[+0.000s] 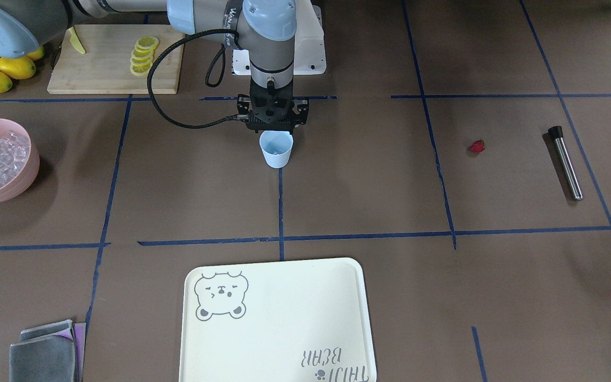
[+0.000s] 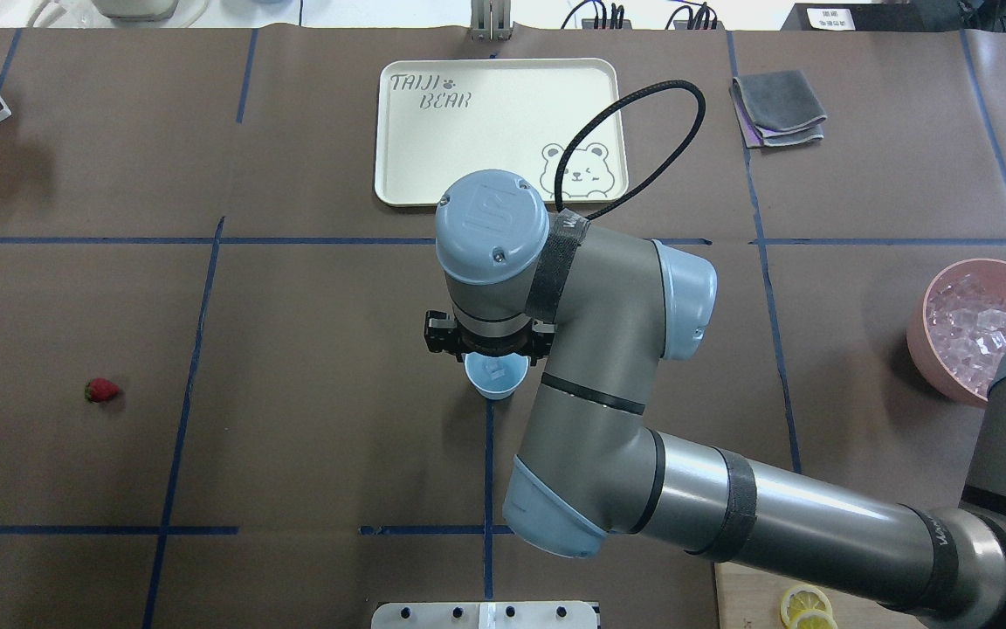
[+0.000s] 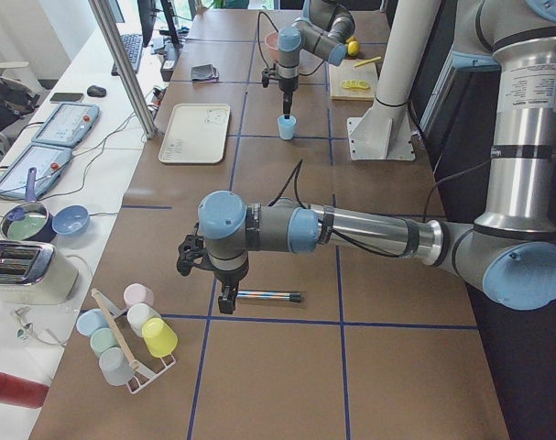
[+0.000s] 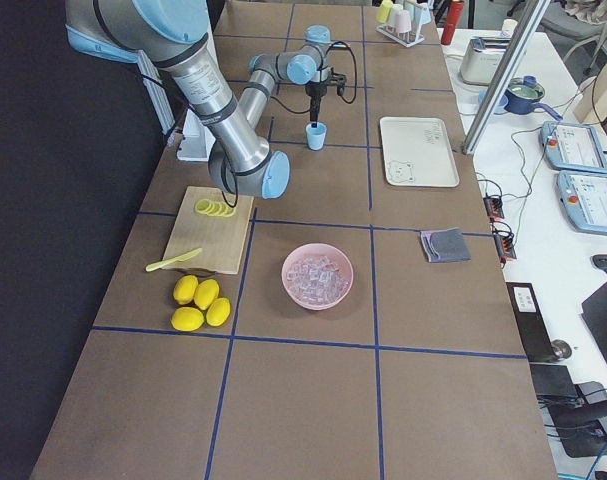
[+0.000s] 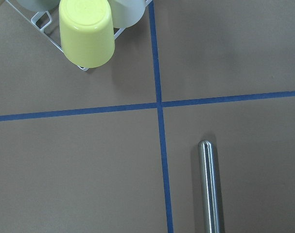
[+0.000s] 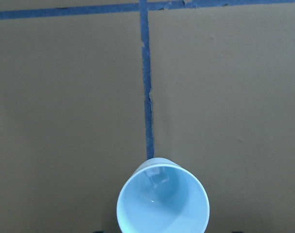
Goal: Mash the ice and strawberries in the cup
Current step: 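Open the right gripper to drop the ice cube into the cup, then move the right gripper back over the pink bowl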
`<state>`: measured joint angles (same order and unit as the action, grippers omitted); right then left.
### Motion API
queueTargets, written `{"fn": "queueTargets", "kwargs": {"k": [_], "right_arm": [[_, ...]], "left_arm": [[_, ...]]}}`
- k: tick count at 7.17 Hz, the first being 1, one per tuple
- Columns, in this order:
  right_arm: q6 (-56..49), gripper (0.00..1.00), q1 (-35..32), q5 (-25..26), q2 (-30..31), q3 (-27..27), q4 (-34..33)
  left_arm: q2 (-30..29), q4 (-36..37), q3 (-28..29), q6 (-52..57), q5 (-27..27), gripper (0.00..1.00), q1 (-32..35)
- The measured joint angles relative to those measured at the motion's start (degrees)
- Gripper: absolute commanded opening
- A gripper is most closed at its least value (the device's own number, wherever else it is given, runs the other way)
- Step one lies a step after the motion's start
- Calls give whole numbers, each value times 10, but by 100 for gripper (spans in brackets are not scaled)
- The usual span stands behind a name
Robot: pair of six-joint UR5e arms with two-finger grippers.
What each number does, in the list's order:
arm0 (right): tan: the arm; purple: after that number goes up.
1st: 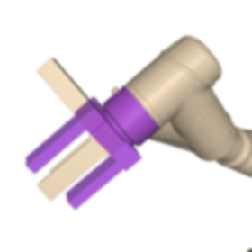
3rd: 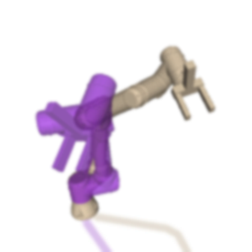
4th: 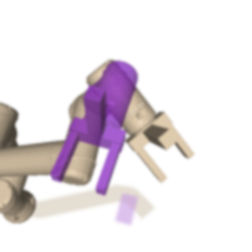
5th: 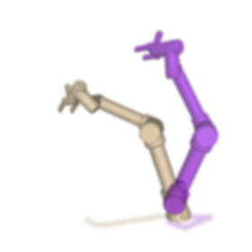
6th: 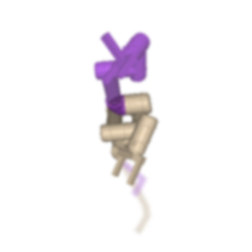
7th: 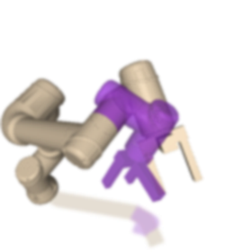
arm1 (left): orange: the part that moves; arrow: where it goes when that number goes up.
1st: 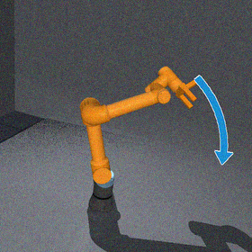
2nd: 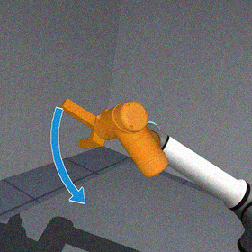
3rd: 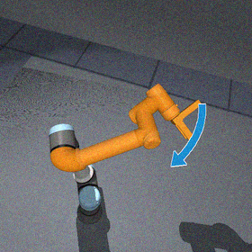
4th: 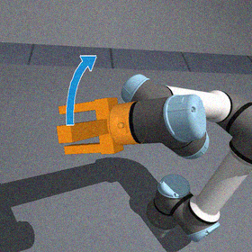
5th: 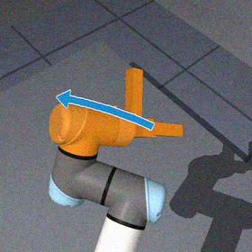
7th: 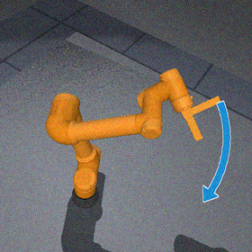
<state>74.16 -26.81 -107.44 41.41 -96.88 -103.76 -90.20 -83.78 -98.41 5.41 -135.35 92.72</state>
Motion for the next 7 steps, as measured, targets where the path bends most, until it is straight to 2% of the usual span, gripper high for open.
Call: {"fn": "queueTargets", "kwargs": {"k": [2,3,5,7], "right_arm": [[-1,99,-32,-4,14,-53,-2],[-2,99,-51,-6,45,-97,-3],[-8,99,-92,-10,138,-186,-1],[-33,99,-130,-20,226,-238,6]], "left_arm": [[-4,-1,0,-1,0,100,0],[-5,-1,-1,-1,0,100,0],[-7,-1,-1,-1,0,100,0],[-10,-2,-2,-1,0,100,1]]}}
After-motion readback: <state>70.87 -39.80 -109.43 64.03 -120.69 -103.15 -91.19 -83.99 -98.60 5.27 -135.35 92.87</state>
